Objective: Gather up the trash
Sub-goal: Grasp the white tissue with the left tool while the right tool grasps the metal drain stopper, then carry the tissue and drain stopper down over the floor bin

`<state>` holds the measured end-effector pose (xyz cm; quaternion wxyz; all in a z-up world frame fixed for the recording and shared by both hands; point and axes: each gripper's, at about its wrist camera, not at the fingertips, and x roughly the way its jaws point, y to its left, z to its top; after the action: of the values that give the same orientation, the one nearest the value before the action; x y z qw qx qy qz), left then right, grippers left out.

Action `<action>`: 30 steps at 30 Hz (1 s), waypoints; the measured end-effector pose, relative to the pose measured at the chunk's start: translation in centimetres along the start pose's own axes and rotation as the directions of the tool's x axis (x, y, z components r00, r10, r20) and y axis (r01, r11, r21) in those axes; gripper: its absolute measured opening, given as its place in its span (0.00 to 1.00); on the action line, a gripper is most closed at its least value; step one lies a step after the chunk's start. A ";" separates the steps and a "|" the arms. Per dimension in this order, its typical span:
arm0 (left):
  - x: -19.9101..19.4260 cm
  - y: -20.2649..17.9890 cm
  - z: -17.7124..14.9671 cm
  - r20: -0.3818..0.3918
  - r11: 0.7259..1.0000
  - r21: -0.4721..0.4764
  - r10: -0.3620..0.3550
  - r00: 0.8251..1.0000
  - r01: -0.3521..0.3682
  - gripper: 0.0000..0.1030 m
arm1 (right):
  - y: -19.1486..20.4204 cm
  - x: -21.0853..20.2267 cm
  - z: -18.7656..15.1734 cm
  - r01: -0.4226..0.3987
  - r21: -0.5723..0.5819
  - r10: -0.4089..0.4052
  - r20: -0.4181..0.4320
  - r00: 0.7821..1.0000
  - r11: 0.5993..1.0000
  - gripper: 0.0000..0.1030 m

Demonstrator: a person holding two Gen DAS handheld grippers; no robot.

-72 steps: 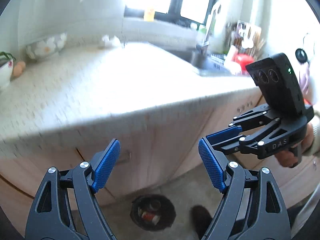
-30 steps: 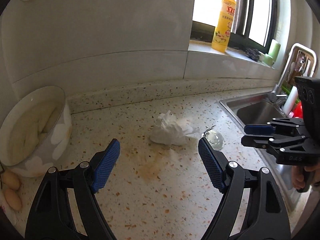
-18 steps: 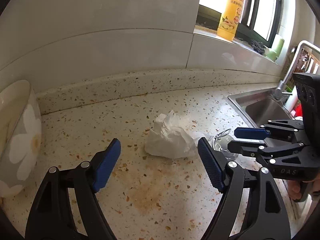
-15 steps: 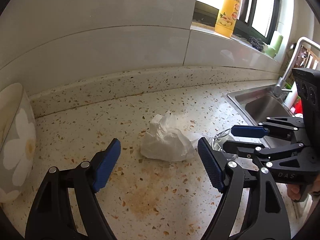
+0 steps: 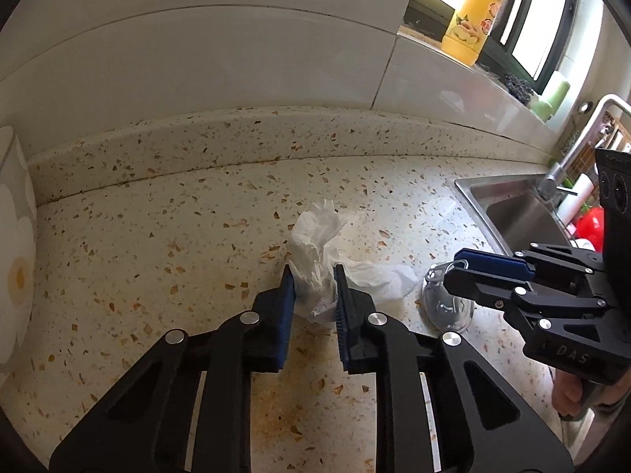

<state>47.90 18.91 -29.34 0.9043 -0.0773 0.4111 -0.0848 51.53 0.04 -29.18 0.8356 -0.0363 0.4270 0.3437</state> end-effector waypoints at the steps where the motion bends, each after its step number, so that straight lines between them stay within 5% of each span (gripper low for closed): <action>1: -0.3 0.0 -0.1 0.005 1.000 -0.001 -0.006 1.000 0.006 0.14 | -0.1 -0.3 -0.1 -0.007 0.005 0.007 0.005 1.000 1.000 0.17; 15: -7.3 -1.8 -3.1 0.062 0.998 0.062 -0.032 0.998 0.028 0.13 | 2.3 -7.1 -3.1 0.007 -0.106 0.001 0.081 0.997 0.994 0.17; 30: -16.5 -6.3 -12.1 0.122 0.990 0.122 -0.087 0.989 0.072 0.13 | 7.2 -17.7 -11.9 -0.083 -0.150 0.102 0.120 0.988 0.985 0.17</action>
<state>27.49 15.54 -23.81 0.9275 -0.0459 0.3437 -0.1398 31.90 -8.27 -21.97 0.8394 -0.0549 0.3480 0.4139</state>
